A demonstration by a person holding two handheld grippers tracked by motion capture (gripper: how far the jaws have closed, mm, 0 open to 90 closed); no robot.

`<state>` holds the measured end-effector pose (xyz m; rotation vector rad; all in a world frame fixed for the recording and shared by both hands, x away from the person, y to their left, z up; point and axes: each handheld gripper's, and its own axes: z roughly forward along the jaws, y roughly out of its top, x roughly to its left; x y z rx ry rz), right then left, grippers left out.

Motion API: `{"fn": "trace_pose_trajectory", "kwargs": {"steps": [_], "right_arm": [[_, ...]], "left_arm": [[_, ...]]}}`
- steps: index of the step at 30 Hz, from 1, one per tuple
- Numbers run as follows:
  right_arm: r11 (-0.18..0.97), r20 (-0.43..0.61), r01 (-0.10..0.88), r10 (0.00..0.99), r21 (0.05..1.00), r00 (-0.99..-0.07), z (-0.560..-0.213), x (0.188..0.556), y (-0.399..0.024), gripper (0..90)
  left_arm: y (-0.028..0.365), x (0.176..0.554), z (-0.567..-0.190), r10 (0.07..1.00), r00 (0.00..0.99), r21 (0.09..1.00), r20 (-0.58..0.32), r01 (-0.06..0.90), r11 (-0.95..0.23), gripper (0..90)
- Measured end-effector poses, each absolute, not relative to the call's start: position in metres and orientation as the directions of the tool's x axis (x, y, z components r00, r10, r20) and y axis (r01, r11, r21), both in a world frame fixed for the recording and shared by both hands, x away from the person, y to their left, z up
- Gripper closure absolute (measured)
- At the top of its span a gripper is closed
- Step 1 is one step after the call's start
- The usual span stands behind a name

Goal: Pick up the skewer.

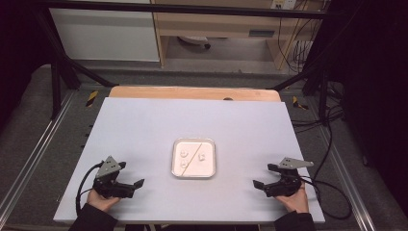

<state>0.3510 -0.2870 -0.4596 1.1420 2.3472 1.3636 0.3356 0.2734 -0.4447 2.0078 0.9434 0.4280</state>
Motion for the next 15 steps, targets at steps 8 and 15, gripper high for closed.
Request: {"fn": "trace_pose_trajectory", "kwargs": {"steps": [8,15], "right_arm": [[0.274,0.200,0.520,0.704,0.809,-0.682,-0.4588,0.3505,-0.2872,0.7],[0.276,0.197,0.519,0.705,0.809,-0.682,-0.4588,0.3506,-0.2870,0.7]], "left_arm": [[0.2713,0.3354,-0.4439,0.754,0.655,0.814,-0.048,0.463,-0.351,2.2],[0.2677,0.3362,-0.4423,0.755,0.655,0.809,-0.040,0.464,-0.360,2.4]]}}
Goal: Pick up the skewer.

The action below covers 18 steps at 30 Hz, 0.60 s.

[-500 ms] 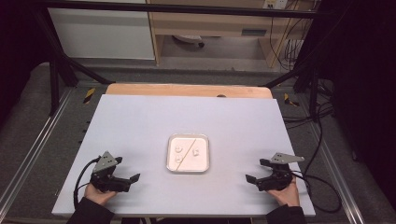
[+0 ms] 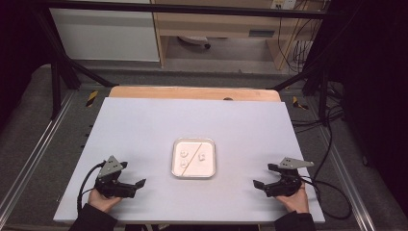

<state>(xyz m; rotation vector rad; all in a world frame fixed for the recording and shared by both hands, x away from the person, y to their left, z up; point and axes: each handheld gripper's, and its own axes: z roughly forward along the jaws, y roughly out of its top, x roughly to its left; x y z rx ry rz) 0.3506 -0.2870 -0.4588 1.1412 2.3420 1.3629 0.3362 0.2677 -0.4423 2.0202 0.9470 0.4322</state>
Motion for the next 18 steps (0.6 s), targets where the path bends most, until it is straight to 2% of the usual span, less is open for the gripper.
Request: {"fn": "trace_pose_trajectory", "kwargs": {"steps": [18], "right_arm": [[0.284,0.188,0.514,0.704,0.810,-0.685,-0.458,0.351,-0.287,0.7]], "left_arm": [[0.254,0.337,-0.437,0.768,0.639,0.798,-0.046,0.486,-0.357,2.7]]}}
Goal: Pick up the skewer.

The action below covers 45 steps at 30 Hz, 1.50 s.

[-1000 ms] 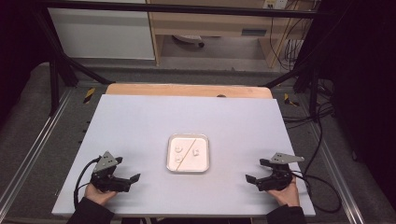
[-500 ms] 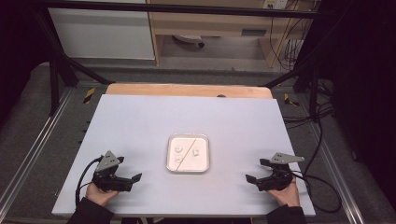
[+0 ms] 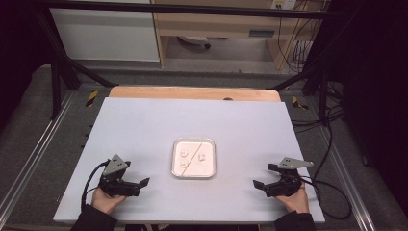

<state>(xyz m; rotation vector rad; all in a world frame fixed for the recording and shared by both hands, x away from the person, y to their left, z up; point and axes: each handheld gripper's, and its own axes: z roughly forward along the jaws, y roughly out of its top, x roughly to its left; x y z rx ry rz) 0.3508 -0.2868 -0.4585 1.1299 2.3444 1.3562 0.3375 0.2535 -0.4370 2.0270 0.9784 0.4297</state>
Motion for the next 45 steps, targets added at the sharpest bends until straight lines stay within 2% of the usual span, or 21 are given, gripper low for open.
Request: {"fn": "trace_pose_trajectory", "kwargs": {"steps": [23,45], "right_arm": [[0.296,0.183,0.517,0.703,0.803,-0.687,-0.459,0.351,-0.286,0.7],[0.303,0.181,0.520,0.704,0.798,-0.687,-0.459,0.351,-0.285,0.7]], "left_arm": [[0.224,0.347,-0.418,0.763,0.646,0.784,-0.034,0.490,-0.380,3.3],[0.149,0.371,-0.408,0.719,0.695,0.743,-0.006,0.484,-0.462,3.9]]}}
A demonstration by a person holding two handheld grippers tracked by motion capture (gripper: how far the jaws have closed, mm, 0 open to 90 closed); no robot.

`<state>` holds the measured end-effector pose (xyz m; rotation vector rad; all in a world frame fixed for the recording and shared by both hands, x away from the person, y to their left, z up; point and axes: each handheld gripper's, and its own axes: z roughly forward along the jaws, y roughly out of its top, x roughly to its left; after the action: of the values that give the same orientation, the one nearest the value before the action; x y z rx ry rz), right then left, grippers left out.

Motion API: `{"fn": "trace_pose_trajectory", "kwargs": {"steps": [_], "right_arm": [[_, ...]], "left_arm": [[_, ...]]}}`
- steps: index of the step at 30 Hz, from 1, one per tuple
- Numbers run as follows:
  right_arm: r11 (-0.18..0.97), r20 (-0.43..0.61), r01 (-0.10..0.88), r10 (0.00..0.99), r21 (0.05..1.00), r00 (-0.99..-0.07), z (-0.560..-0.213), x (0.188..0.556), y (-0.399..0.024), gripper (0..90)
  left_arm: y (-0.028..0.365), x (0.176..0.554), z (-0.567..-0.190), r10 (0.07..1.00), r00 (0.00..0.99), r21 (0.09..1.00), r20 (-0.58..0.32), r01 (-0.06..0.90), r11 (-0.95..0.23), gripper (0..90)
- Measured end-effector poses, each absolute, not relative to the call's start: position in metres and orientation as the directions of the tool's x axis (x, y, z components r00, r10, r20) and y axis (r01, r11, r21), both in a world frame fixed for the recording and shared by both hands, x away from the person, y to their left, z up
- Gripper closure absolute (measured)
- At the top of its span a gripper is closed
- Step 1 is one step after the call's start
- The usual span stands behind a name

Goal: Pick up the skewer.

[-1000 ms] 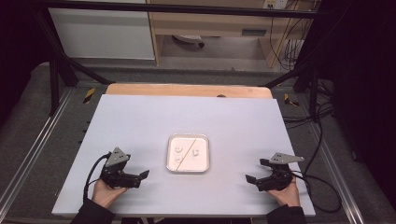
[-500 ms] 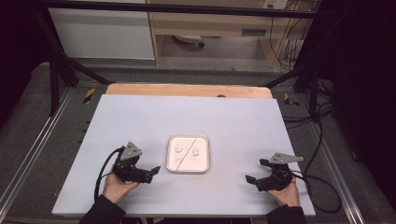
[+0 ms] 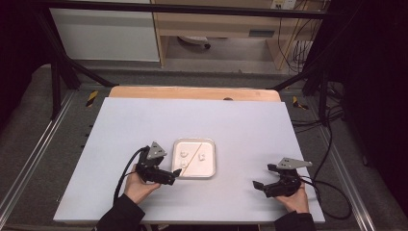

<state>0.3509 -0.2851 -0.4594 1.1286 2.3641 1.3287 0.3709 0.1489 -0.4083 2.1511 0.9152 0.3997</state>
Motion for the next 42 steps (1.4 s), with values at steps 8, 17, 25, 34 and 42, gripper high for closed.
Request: {"fn": "trace_pose_trajectory", "kwargs": {"steps": [8,17,25,34,42], "right_arm": [[0.307,0.178,0.518,0.702,0.798,-0.690,-0.460,0.351,-0.285,0.7],[0.307,0.179,0.518,0.700,0.799,-0.691,-0.460,0.351,-0.285,0.7],[0.304,0.184,0.520,0.700,0.798,-0.690,-0.460,0.351,-0.285,0.8],[0.303,0.186,0.522,0.699,0.797,-0.691,-0.460,0.351,-0.285,0.7],[0.302,0.187,0.521,0.697,0.799,-0.692,-0.460,0.351,-0.285,0.7]], "left_arm": [[0.123,0.382,-0.411,0.718,0.696,0.710,0.004,0.504,-0.492,6.3],[0.102,0.392,-0.412,0.721,0.693,0.686,0.000,0.525,-0.504,17.9],[0.086,0.399,-0.417,0.731,0.682,0.675,0.010,0.535,-0.508,36.6],[0.078,0.404,-0.426,0.740,0.672,0.657,-0.002,0.559,-0.506,51.9],[0.072,0.406,-0.433,0.741,0.671,0.640,0.028,0.557,-0.529,63.8]]}}
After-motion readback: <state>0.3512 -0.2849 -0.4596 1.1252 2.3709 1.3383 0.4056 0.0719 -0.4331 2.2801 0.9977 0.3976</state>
